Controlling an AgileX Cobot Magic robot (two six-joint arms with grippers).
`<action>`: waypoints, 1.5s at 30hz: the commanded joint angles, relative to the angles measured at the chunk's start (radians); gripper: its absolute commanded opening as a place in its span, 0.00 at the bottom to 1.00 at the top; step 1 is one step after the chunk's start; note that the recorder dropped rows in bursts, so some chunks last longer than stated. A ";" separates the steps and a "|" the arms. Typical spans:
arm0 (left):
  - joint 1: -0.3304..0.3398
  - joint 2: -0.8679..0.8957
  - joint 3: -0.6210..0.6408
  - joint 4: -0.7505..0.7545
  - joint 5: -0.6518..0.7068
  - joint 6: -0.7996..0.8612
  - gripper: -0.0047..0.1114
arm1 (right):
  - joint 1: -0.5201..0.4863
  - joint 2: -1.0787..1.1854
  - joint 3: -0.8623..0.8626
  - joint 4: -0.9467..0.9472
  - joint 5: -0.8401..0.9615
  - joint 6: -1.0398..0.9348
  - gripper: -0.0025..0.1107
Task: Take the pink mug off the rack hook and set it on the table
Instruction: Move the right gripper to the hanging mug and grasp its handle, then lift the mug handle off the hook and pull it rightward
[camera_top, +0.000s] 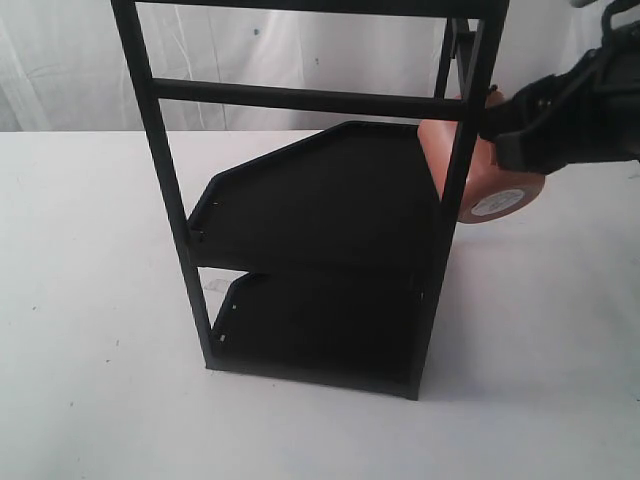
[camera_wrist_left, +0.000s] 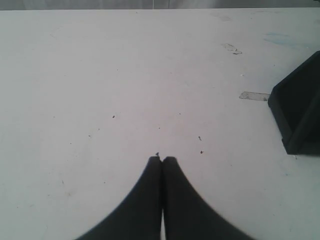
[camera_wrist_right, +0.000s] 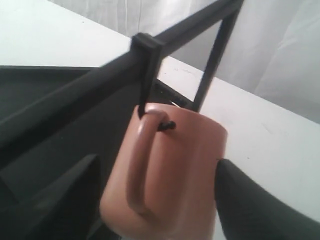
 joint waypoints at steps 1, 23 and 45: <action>0.001 0.004 0.004 -0.003 -0.003 -0.002 0.04 | 0.034 0.044 -0.008 -0.001 -0.047 -0.020 0.56; 0.001 0.004 0.004 -0.003 -0.003 -0.002 0.04 | 0.034 0.156 -0.008 -0.006 -0.127 -0.020 0.40; 0.001 0.004 0.004 -0.003 -0.003 -0.002 0.04 | 0.034 0.145 -0.008 -0.006 -0.209 -0.022 0.02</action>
